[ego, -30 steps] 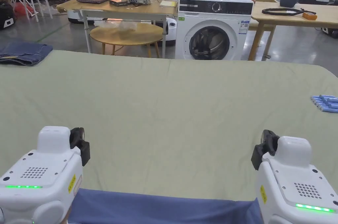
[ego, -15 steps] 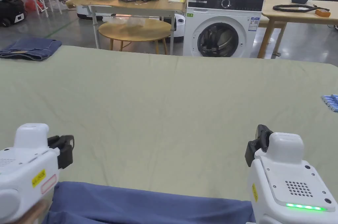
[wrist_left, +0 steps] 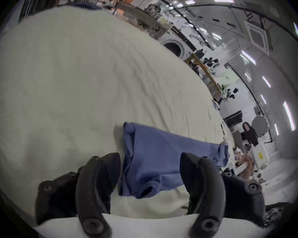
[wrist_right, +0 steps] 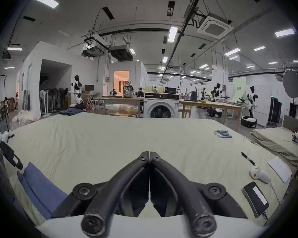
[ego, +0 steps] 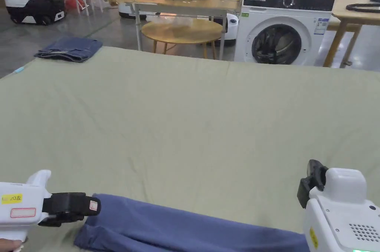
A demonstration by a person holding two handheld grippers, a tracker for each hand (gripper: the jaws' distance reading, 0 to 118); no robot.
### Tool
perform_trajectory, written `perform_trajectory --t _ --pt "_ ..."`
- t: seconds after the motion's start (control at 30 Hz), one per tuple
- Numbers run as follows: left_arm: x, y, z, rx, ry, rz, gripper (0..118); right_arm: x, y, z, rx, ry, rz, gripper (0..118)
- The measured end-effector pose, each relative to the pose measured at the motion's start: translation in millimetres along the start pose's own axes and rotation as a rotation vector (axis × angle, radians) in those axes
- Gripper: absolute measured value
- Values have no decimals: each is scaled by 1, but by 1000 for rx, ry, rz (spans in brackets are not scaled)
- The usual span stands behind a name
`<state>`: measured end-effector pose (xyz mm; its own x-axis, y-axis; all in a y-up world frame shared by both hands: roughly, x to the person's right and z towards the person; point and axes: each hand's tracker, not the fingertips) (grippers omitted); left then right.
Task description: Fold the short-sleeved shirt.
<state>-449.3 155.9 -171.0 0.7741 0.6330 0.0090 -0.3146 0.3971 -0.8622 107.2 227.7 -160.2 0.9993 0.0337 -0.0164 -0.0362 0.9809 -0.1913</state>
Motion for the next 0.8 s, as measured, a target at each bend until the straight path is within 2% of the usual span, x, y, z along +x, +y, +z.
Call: perform_trajectory --t 0.13,0.17,0.3,0.33,0.37,0.4,0.43,0.5,0.53,0.57,0.7,0.8 --pt "-18 -3 -22 -61 -39 84 73 2 -5 -4 -16 4 -2 0" --pt "-24 -5 -30 -106 -95 120 73 2 -5 -2 -20 6 -4 0" --pt "-34 -11 -50 -101 -312 217 71 2 -4 1 -25 2 -4 0" --pt "-35 -11 -58 -108 -343 242 65 3 -3 1 -26 0 -6 0" --pt "-34 -12 -65 -105 -358 257 50 3 -3 1 -26 -1 -8 0" --pt "-33 -13 -70 -87 -349 242 20 4 -3 1 -28 -3 -9 0" --pt "-29 -13 -74 -83 -334 237 5 5 -5 -1 -30 -5 -12 0" --pt "-28 -15 -85 -88 -163 222 4 7 -6 -3 -35 -6 -18 0" --pt "-31 -18 -83 -87 -152 224 3 7 -6 -4 -38 -7 -19 0" --pt "-26 -18 -81 -56 -240 248 3 6 -6 -2 -40 -7 -19 0" --pt "7 -30 -58 -35 -143 168 2 7 -4 1 -42 -8 -16 0" --pt "-12 -22 -57 -29 -142 182 2 7 -3 0 -43 -7 -13 0"
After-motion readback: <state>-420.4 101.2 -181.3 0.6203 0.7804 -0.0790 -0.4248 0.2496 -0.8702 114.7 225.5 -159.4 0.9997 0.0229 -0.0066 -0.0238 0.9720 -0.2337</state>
